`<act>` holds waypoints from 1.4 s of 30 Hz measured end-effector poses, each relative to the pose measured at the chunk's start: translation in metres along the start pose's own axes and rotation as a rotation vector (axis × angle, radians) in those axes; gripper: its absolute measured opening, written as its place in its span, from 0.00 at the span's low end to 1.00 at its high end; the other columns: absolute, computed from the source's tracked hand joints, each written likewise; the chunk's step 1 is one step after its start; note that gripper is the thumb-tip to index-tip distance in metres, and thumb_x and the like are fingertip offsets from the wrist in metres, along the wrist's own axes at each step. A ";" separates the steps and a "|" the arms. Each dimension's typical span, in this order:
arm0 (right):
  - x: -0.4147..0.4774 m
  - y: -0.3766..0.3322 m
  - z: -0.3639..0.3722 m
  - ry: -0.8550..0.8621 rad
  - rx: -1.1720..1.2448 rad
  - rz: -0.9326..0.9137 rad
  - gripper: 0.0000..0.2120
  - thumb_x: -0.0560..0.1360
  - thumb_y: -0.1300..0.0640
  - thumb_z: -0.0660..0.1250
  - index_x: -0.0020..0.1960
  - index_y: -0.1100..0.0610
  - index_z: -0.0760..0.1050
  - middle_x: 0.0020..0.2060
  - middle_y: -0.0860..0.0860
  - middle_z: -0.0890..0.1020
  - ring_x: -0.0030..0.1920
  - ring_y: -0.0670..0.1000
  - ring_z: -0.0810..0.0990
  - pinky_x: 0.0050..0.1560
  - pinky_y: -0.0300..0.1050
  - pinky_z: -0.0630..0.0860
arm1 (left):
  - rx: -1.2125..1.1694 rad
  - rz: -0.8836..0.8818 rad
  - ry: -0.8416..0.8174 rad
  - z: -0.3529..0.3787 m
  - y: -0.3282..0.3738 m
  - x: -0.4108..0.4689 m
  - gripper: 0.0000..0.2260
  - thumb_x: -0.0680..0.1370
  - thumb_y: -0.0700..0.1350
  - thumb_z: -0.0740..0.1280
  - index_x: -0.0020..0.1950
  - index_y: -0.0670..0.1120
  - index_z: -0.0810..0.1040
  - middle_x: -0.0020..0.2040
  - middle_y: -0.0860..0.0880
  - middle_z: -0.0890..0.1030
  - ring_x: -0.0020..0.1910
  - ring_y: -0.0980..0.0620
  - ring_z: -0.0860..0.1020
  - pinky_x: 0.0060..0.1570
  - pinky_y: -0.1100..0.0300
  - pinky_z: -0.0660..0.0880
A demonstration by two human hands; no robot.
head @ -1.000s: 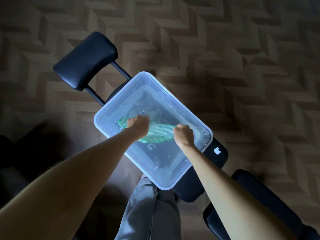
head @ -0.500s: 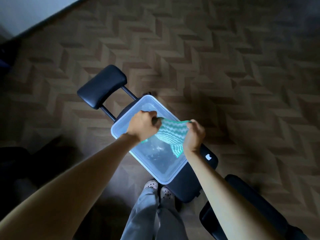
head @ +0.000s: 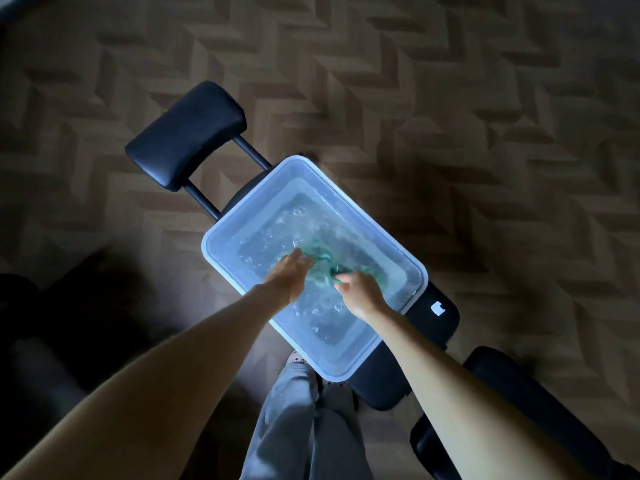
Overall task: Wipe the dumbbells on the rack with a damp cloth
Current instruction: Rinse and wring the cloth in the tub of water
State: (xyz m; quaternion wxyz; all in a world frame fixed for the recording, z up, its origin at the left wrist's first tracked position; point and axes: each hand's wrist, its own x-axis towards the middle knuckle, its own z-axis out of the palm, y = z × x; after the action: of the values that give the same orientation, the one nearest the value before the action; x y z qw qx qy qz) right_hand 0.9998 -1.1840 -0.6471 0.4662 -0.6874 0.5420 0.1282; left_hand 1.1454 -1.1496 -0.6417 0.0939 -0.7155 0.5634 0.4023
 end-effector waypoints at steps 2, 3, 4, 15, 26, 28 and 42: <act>0.010 0.001 0.002 -0.137 -0.093 0.040 0.14 0.81 0.64 0.53 0.54 0.58 0.78 0.54 0.61 0.78 0.44 0.51 0.72 0.30 0.34 0.64 | 0.100 -0.015 -0.038 0.006 0.000 0.010 0.21 0.79 0.35 0.54 0.72 0.46 0.65 0.70 0.43 0.64 0.68 0.42 0.67 0.66 0.56 0.64; 0.013 0.001 0.000 -0.174 -0.138 0.066 0.15 0.80 0.66 0.51 0.55 0.59 0.77 0.57 0.61 0.77 0.46 0.52 0.75 0.34 0.34 0.69 | 0.176 -0.021 -0.051 0.008 0.001 0.014 0.21 0.78 0.34 0.55 0.71 0.45 0.66 0.70 0.43 0.65 0.68 0.42 0.68 0.66 0.56 0.63; 0.015 -0.001 -0.002 -0.194 -0.175 0.090 0.15 0.80 0.67 0.51 0.55 0.62 0.76 0.56 0.60 0.78 0.47 0.54 0.77 0.38 0.37 0.73 | 0.234 -0.030 -0.055 0.008 0.002 0.015 0.20 0.78 0.33 0.57 0.69 0.44 0.68 0.68 0.43 0.67 0.67 0.43 0.69 0.65 0.56 0.64; -0.022 -0.041 -0.043 0.454 0.465 -0.050 0.12 0.75 0.60 0.57 0.38 0.66 0.74 0.32 0.59 0.74 0.37 0.55 0.70 0.38 0.47 0.65 | -0.160 0.019 0.296 -0.059 0.024 -0.028 0.07 0.82 0.42 0.51 0.56 0.42 0.65 0.45 0.38 0.78 0.41 0.38 0.74 0.38 0.53 0.64; -0.080 -0.082 -0.073 0.856 0.708 -0.319 0.14 0.69 0.51 0.53 0.34 0.61 0.68 0.25 0.48 0.65 0.28 0.43 0.64 0.31 0.40 0.58 | -0.459 0.278 0.464 -0.131 0.061 -0.089 0.08 0.74 0.34 0.59 0.36 0.44 0.66 0.30 0.36 0.73 0.28 0.45 0.65 0.30 0.58 0.59; -0.076 -0.074 -0.068 0.855 0.664 -0.262 0.14 0.71 0.55 0.54 0.36 0.64 0.71 0.25 0.48 0.66 0.29 0.46 0.64 0.32 0.44 0.56 | -0.416 0.260 0.451 -0.121 0.056 -0.085 0.04 0.73 0.40 0.57 0.38 0.43 0.68 0.31 0.37 0.75 0.30 0.43 0.68 0.31 0.57 0.62; 0.008 -0.007 0.009 -0.058 -0.014 0.066 0.17 0.81 0.63 0.51 0.67 0.62 0.70 0.62 0.61 0.75 0.63 0.59 0.73 0.56 0.45 0.69 | -0.067 -0.064 -0.025 0.012 0.002 0.014 0.19 0.79 0.35 0.53 0.70 0.44 0.63 0.67 0.42 0.67 0.66 0.42 0.69 0.63 0.52 0.65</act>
State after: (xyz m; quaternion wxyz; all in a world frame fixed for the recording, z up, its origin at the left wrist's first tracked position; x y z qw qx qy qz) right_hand 1.0116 -1.1824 -0.6539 0.4726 -0.6682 0.5497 0.1672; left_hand 1.1389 -1.1537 -0.6584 0.0898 -0.7308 0.5250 0.4269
